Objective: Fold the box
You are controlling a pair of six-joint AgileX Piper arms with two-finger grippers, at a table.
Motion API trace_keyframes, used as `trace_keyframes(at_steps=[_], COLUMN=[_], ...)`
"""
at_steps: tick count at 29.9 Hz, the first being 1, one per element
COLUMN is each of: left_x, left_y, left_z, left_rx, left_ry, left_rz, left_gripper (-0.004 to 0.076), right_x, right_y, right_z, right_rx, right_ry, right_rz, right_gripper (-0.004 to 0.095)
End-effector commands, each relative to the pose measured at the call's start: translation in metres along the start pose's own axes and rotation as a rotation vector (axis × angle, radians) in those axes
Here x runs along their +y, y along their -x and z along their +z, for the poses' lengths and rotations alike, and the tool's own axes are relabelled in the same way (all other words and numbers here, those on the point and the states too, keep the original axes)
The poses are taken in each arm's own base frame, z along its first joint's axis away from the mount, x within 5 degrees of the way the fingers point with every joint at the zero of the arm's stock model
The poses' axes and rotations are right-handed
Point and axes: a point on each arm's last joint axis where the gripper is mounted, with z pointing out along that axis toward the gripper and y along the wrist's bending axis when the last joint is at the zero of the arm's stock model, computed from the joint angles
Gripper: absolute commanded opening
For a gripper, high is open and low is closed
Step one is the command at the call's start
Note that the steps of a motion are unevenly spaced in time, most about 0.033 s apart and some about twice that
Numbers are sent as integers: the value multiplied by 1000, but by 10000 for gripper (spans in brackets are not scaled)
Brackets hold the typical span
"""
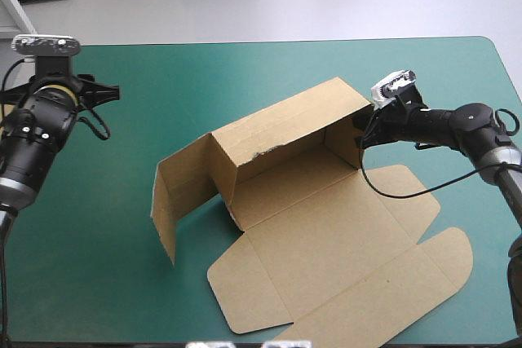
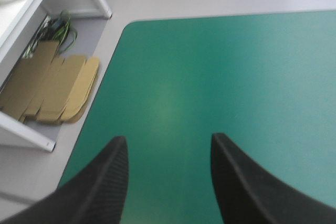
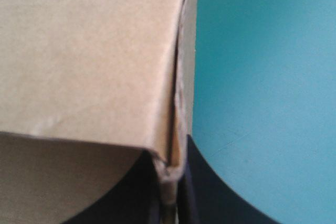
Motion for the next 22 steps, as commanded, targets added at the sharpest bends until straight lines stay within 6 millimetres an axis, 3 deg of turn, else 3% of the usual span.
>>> trace_keyframes(at_steps=[1, 8, 15, 22], left_x=[32, 62, 59, 59], left_y=[3, -29, -59, -59], left_z=[-9, 7, 17, 18], left_rx=[21, 183, 310, 294], left_ry=[14, -93, -145, -149], left_rz=[-31, -191, -193, -162], left_gripper=[357, 357, 351, 347], right_x=[6, 2, 6, 11], right_y=[17, 43, 75, 85], right_z=[-16, -33, -75, -101], right_rx=[-44, -8, 152, 286], right_ry=[-9, -69, -175, -228], right_rz=[40, 132, 209, 230], right_gripper=[-17, -17, -17, -17])
